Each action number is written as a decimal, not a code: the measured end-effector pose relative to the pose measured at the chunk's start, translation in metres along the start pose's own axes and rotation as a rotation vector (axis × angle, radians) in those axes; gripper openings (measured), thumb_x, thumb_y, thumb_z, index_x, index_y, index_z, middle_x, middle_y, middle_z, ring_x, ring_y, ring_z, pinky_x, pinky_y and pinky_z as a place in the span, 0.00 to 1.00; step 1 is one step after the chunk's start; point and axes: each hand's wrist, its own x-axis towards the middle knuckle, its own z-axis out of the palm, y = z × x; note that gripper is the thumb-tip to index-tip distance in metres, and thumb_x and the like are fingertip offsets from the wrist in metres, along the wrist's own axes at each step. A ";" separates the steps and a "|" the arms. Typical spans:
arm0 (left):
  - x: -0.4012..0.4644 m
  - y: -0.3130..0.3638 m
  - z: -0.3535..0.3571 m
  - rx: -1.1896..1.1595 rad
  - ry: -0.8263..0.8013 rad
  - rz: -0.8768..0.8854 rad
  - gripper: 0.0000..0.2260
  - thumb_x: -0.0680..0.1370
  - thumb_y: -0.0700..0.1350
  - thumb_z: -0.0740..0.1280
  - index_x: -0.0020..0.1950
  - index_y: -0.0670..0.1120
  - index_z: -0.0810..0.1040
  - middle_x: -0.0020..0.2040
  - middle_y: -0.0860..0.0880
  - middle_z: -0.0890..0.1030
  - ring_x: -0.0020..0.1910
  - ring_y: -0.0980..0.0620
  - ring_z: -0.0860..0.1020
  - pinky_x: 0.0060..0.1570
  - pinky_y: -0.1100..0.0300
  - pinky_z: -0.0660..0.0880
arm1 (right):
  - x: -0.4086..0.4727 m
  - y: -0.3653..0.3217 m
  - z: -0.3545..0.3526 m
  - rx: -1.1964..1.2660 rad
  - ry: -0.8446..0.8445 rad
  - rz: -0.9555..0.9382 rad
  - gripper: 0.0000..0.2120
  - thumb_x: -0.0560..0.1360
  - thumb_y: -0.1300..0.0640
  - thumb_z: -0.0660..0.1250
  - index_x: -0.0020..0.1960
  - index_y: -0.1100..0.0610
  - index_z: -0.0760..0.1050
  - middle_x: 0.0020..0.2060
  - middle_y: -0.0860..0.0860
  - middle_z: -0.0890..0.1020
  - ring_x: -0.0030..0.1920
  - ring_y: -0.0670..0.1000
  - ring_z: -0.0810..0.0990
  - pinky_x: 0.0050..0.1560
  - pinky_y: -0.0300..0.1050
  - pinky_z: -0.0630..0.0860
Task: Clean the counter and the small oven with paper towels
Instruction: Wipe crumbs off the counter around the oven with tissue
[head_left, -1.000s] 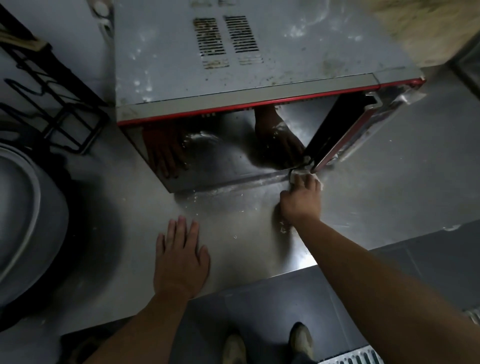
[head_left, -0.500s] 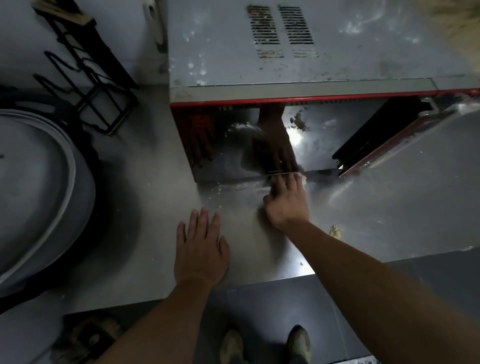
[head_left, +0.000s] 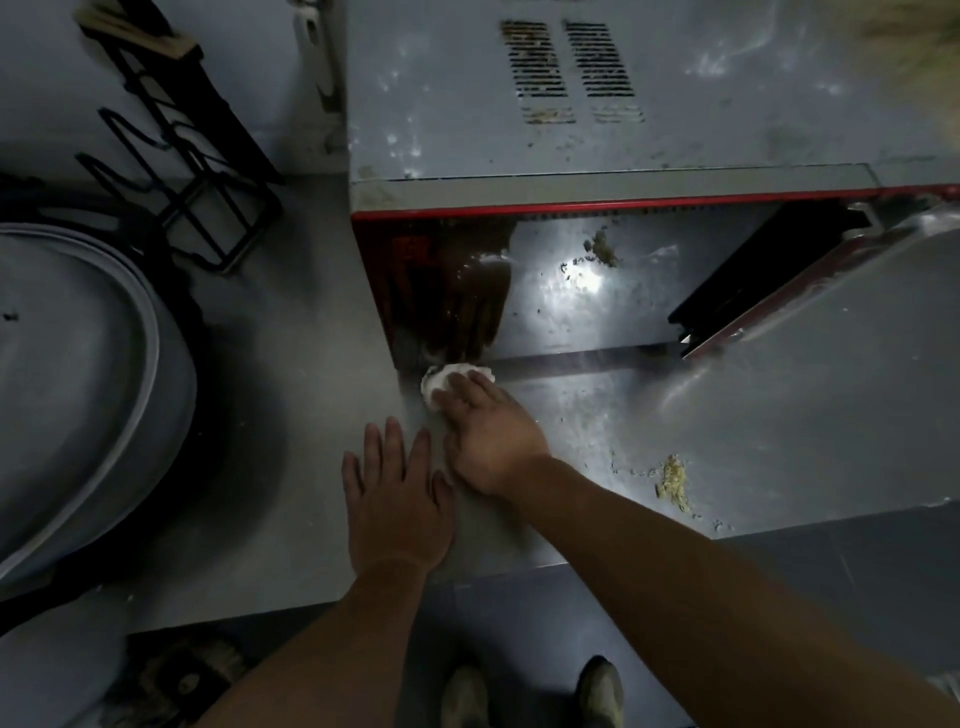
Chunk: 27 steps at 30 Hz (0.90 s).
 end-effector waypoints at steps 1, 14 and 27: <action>0.000 0.000 -0.001 -0.009 0.007 -0.006 0.29 0.80 0.59 0.44 0.80 0.53 0.61 0.82 0.45 0.56 0.81 0.43 0.49 0.77 0.42 0.43 | -0.001 0.007 -0.004 -0.015 0.014 -0.002 0.33 0.73 0.44 0.49 0.76 0.51 0.66 0.77 0.54 0.63 0.77 0.57 0.58 0.77 0.51 0.53; 0.003 -0.003 0.003 -0.086 0.010 -0.005 0.29 0.80 0.57 0.45 0.81 0.51 0.60 0.82 0.45 0.56 0.81 0.43 0.49 0.77 0.42 0.44 | -0.057 0.154 -0.050 -0.038 0.179 0.705 0.28 0.79 0.45 0.55 0.78 0.45 0.55 0.79 0.55 0.53 0.78 0.57 0.52 0.76 0.54 0.56; 0.005 -0.001 0.000 -0.097 0.000 -0.016 0.29 0.78 0.57 0.49 0.78 0.50 0.66 0.80 0.44 0.60 0.80 0.43 0.53 0.77 0.42 0.49 | -0.009 0.030 -0.011 0.107 0.179 0.486 0.31 0.77 0.44 0.49 0.79 0.50 0.57 0.80 0.56 0.52 0.79 0.57 0.46 0.78 0.51 0.49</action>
